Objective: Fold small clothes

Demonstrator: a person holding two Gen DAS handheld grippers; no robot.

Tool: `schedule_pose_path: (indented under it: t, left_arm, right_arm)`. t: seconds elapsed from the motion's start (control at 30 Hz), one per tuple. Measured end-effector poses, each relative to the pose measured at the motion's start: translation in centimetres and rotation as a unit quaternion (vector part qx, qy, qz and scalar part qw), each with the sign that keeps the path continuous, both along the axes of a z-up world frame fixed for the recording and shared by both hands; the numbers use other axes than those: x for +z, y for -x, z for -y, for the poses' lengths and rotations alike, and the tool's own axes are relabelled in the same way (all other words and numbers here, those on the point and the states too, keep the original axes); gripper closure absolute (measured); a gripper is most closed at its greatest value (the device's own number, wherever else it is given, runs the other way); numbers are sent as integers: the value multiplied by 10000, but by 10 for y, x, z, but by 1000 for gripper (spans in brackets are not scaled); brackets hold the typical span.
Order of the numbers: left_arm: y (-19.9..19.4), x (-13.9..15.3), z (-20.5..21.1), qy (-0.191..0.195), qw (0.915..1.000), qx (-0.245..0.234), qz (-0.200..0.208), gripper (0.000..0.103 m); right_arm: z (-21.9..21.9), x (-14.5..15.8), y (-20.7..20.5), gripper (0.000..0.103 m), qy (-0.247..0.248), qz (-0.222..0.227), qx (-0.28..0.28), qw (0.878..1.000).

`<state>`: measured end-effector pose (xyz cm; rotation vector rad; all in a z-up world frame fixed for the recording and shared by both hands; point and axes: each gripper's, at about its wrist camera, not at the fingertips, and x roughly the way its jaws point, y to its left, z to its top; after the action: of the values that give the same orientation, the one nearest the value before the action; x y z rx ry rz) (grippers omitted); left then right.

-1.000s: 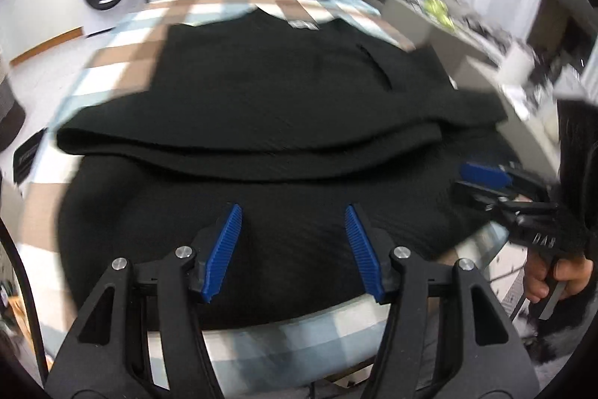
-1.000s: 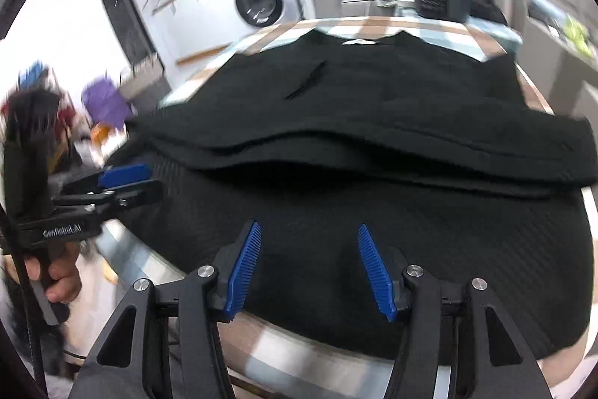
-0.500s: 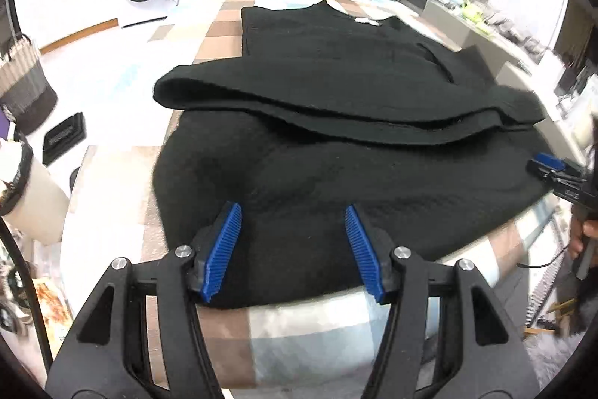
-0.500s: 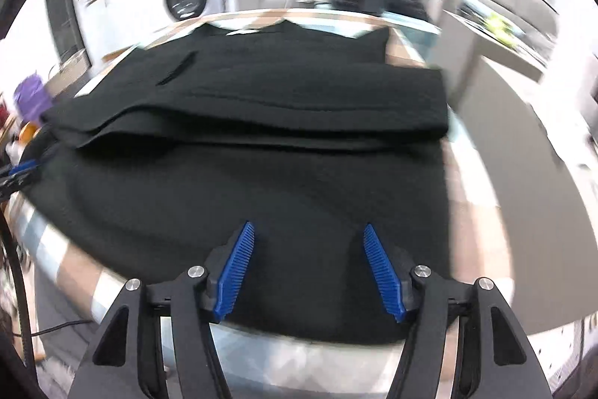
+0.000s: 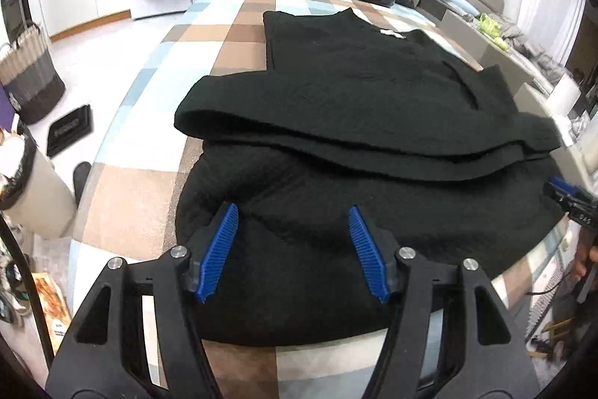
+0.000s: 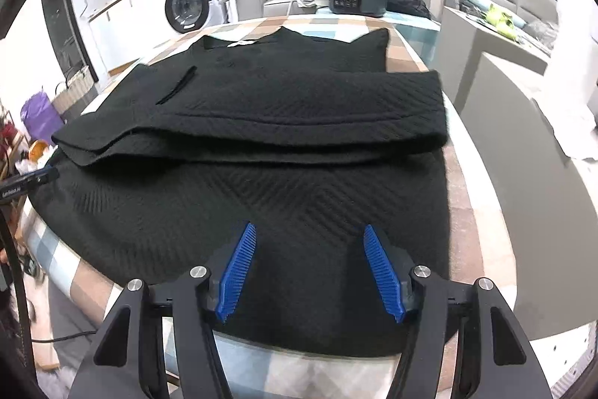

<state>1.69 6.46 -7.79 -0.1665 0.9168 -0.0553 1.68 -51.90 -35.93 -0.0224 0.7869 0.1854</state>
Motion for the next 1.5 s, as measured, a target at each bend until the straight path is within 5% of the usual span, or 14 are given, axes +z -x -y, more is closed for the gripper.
schedule_pose_path:
  t: [0.17,0.4,0.77,1.17,1.23,1.37,1.5]
  left_arm:
    - [-4,19,3,-49,9997,-30,240,44]
    - [-26,1,-5,156,9999,-29,67,44]
    - [-39,13,-41,797,9936,799,-62,44]
    - [-75,9,-79,1615,9791,1235,-108,44]
    - [-82,7,-79,1606,9782,1307,-132,49]
    - [-91,6,-78,1509,9794,1341,-74,90]
    - [-93,11,-76,1483,9798,1339,72,95]
  right_arm:
    - [11,11,-7,41,-239,105,-182,9995]
    - [16,1,-24,41,-97,-141,-263,9995]
    - [55,12,-48,41,-2088,-255,-561,9760]
    - [73,8,-75,41,-2979,-315,-706,9515]
    - [76,8,-76,41,-3136,-336,-720,9462]
    - [81,8,-80,45,-3367,-328,-795,9377]
    - [81,12,-85,79,-3387,-230,-882,9365]
